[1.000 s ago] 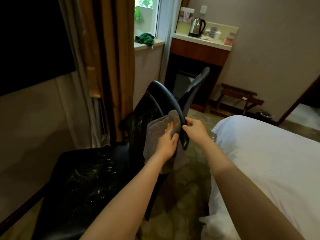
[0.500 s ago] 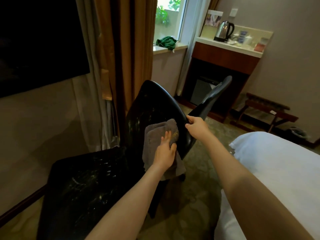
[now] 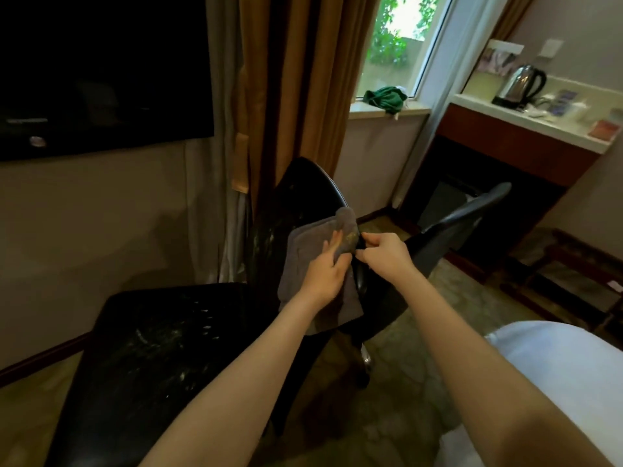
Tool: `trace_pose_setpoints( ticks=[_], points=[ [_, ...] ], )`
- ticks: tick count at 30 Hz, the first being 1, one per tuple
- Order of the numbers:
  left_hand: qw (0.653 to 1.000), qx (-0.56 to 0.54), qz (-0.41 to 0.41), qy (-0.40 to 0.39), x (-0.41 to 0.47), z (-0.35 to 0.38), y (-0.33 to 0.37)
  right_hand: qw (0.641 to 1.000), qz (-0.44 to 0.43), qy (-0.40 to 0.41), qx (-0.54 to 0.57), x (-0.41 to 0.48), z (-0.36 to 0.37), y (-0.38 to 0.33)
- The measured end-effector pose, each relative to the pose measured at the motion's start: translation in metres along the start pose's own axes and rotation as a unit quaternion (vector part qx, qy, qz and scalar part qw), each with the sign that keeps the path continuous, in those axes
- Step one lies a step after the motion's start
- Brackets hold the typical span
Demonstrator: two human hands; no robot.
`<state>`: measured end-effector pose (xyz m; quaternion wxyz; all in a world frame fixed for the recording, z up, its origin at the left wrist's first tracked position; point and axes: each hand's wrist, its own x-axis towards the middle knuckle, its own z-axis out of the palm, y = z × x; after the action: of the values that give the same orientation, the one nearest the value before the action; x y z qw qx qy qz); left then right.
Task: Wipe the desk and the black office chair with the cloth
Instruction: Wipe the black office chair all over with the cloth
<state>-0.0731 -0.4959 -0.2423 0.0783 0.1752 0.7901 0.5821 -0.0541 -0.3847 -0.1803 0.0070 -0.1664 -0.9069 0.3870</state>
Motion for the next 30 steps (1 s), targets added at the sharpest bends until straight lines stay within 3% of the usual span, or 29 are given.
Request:
trace_pose_setpoints(
  ticks=[5, 13, 22, 26, 30],
  points=[
    [0.998, -0.003, -0.055, 0.035, 0.036, -0.002, -0.013, 1.0, 0.015, -0.005, 0.021, 0.026, -0.001, 0.004],
    [0.989, 0.058, -0.137, 0.002, 0.096, -0.033, -0.025, 0.999, 0.034, -0.006, -0.023, 0.077, 0.002, -0.013],
    [0.98, 0.111, -0.164, -0.01, 0.145, -0.07, -0.046, 0.999, 0.026, -0.006, -0.047, 0.106, 0.007, -0.019],
    [0.982, 0.08, -0.168, 0.007, 0.151, -0.07, -0.046, 0.995, 0.01, -0.003, -0.096, 0.107, 0.004, -0.026],
    [0.984, -0.046, -0.156, 0.071, 0.143, -0.073, -0.046, 0.983, -0.037, 0.001, -0.181, 0.108, 0.007, -0.046]
  ],
)
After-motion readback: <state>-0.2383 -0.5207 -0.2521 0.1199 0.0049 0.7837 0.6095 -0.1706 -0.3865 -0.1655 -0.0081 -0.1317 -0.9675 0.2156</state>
